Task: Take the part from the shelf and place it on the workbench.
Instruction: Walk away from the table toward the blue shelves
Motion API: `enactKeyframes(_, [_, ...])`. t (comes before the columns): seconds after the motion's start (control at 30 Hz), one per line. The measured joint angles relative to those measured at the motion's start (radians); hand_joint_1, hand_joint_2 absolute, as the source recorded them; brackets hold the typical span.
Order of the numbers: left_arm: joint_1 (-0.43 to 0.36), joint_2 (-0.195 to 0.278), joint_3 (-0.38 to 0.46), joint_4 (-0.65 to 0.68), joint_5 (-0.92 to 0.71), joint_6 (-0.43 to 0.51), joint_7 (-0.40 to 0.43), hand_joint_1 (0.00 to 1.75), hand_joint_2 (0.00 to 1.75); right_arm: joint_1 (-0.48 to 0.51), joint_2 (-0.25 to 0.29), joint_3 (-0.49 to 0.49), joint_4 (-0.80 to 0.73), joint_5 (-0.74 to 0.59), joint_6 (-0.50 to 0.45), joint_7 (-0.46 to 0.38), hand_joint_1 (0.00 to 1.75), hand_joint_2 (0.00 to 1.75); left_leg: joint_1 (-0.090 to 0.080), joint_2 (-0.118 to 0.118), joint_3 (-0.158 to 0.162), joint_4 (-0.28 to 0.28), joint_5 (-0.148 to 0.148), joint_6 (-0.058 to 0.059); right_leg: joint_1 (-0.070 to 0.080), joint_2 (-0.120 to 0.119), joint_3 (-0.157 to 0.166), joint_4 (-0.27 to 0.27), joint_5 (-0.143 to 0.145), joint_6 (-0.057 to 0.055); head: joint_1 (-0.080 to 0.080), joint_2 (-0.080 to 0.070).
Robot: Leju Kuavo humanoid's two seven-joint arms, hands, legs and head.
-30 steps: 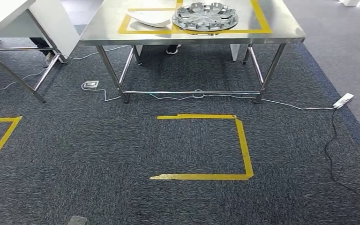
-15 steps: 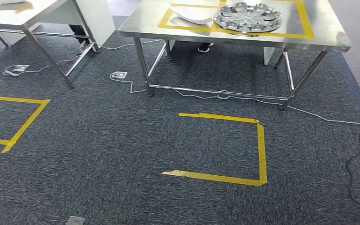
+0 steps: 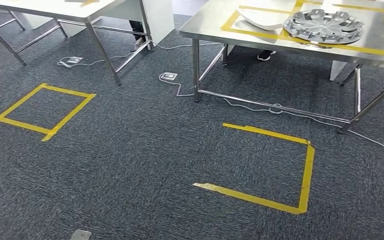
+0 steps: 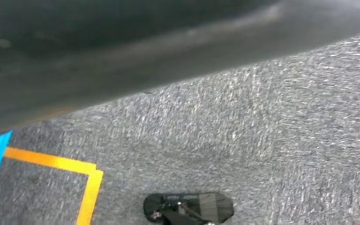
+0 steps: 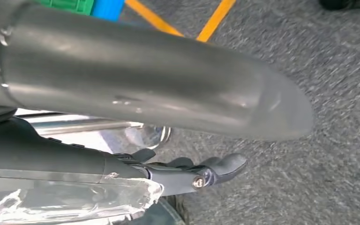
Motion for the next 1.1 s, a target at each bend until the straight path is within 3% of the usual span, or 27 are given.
enactKeyframes(0.03, [0.001,0.001,0.0,0.0,0.0,0.0,0.0,0.0,0.0,0.0,0.0,0.0,0.0,0.0,0.0,0.0,0.0,0.0,0.0,0.022,-0.011,0.023,-0.017,-0.006,-0.002,-0.014,0.001,-0.004,0.002,-0.005,-0.004,0.0])
enactKeyframes(0.1, [-0.002,-0.001,0.0,0.0,0.0,-0.001,0.0,0.0,0.0,0.002,0.0,0.0,0.0,0.002,0.0,0.0,0.0,0.0,0.004,0.076,-0.061,0.127,-0.08,-0.018,-0.003,-0.043,0.002,-0.007,0.003,-0.011,-0.013,0.0])
enactKeyframes(0.17, [-0.004,-0.001,0.0,0.0,0.0,-0.003,0.0,0.0,0.0,0.004,0.0,0.0,0.0,0.005,0.0,0.0,0.0,0.0,0.013,0.096,-0.119,0.249,-0.13,-0.03,-0.003,-0.075,0.002,-0.006,0.0,-0.012,-0.015,0.0])
enactKeyframes(0.2, [-0.003,-0.001,0.0,0.0,0.0,-0.004,0.001,0.0,0.0,0.004,0.001,0.0,0.0,0.006,0.0,0.0,0.0,0.0,0.017,0.099,-0.129,0.273,-0.129,-0.034,-0.003,-0.09,0.003,-0.006,-0.002,-0.011,-0.015,0.0])
enactKeyframes(0.23, [-0.001,0.0,0.0,0.0,0.0,-0.004,0.001,0.0,0.0,0.004,0.001,0.0,0.0,0.006,0.0,0.0,0.0,0.0,0.021,0.101,-0.12,0.258,-0.11,-0.037,-0.004,-0.103,0.005,-0.006,-0.004,-0.009,-0.015,0.0])
enactKeyframes(0.27, [0.0,0.0,0.001,0.0,0.0,-0.005,0.001,0.0,0.0,0.003,0.001,0.001,0.0,0.006,0.0,0.0,0.0,0.0,0.024,0.108,-0.091,0.205,-0.075,-0.039,-0.005,-0.116,0.008,-0.006,-0.007,-0.006,-0.015,0.0])
enactKeyframes(0.33, [-0.001,0.001,0.0,0.0,0.0,-0.005,0.001,0.0,0.0,0.001,0.001,0.002,0.0,0.006,0.0,-0.001,0.0,0.0,0.02,0.156,-0.022,0.071,-0.02,-0.036,-0.002,-0.14,0.016,-0.005,-0.014,0.003,-0.016,0.0])
enactKeyframes(0.4, [-0.006,0.001,0.0,0.0,0.0,-0.006,0.001,0.0,0.0,0.0,0.001,0.005,0.0,0.007,0.001,-0.001,0.0,0.0,0.012,0.197,0.009,0.006,-0.01,-0.023,0.004,-0.163,0.02,-0.005,-0.023,0.016,-0.015,0.0])
enactKeyframes(0.47, [-0.007,0.001,0.0,0.0,0.0,-0.008,0.001,0.0,0.0,-0.002,0.001,0.007,0.0,0.006,0.003,0.0,0.0,0.0,0.008,0.184,0.009,0.001,-0.016,-0.006,0.006,-0.188,0.029,-0.008,-0.03,0.027,-0.012,0.0])
enactKeyframes(0.5, [-0.005,0.001,0.0,0.0,0.0,-0.009,0.002,0.0,0.0,-0.004,0.001,0.008,0.0,0.006,0.004,0.0,0.0,0.0,0.009,0.171,0.01,-0.001,-0.015,0.0,0.005,-0.183,0.033,-0.005,-0.036,0.033,-0.01,0.0])
enactKeyframes(0.57, [-0.003,0.001,0.001,0.001,0.0,-0.01,0.002,0.0,0.0,-0.006,0.0,0.008,0.0,0.006,0.007,0.0,0.0,0.0,0.013,0.147,0.012,-0.006,-0.011,0.012,0.001,-0.133,0.015,0.048,-0.076,0.041,-0.006,0.0])
enactKeyframes(0.63, [-0.008,0.001,0.001,0.001,0.0,-0.011,0.003,0.0,0.0,-0.004,0.001,0.008,0.0,0.006,0.012,-0.001,0.0,0.0,0.014,0.124,0.011,-0.007,-0.009,0.02,0.0,-0.075,-0.048,0.173,-0.142,0.042,-0.001,0.0])
enactKeyframes(0.7, [-0.011,0.001,0.001,0.001,0.0,-0.012,0.002,0.0,0.0,-0.002,0.001,0.009,0.0,0.006,0.015,-0.001,0.0,0.0,0.012,0.109,0.01,-0.007,-0.009,0.022,0.0,-0.062,-0.091,0.258,-0.178,0.041,0.0,0.0])
enactKeyframes(0.83, [-0.011,0.001,0.001,0.001,0.0,-0.013,0.002,0.0,0.0,-0.001,0.001,0.009,0.0,0.006,0.016,-0.001,0.0,0.0,0.011,0.101,0.011,-0.006,-0.009,0.023,0.001,-0.06,-0.109,0.286,-0.183,0.04,0.001,0.0])
enactKeyframes(0.87, [-0.01,0.001,0.001,0.001,0.0,-0.013,0.003,0.0,0.0,0.001,0.001,0.009,0.0,0.006,0.017,0.0,0.0,0.0,0.01,0.088,0.012,-0.006,-0.01,0.023,0.002,-0.057,-0.116,0.282,-0.164,0.037,0.001,0.0])
enactKeyframes(0.97, [-0.009,0.0,0.001,0.002,0.0,-0.015,0.004,0.0,0.0,-0.001,0.0,0.009,0.001,0.011,0.026,0.002,0.0,0.0,0.006,0.009,0.014,-0.001,-0.016,0.008,0.004,0.007,-0.056,0.08,-0.023,0.016,0.001,0.0])
enactKeyframes(1.0, [-0.008,0.0,0.001,0.003,0.0,-0.015,0.005,0.0,0.0,-0.003,0.0,0.009,0.002,0.015,0.029,0.003,0.0,0.0,0.007,-0.012,0.012,0.001,-0.017,0.0,0.004,0.021,-0.032,0.022,0.006,0.009,0.0,0.0])
enactKeyframes(1.03, [-0.006,0.002,0.001,0.003,0.0,-0.015,0.006,0.0,0.0,-0.004,0.001,0.01,0.002,0.018,0.03,0.003,0.0,0.0,0.008,-0.012,0.01,0.003,-0.019,-0.005,0.004,0.009,-0.029,0.019,0.008,0.004,0.0,0.0])
enactKeyframes(1.1, [-0.005,0.003,0.001,0.004,0.0,-0.015,0.007,0.0,0.0,-0.002,0.001,0.013,0.002,0.024,0.031,0.004,0.0,0.0,0.008,0.025,-0.009,0.045,-0.049,-0.016,0.0,-0.016,-0.026,0.013,0.011,-0.007,-0.005,0.0])
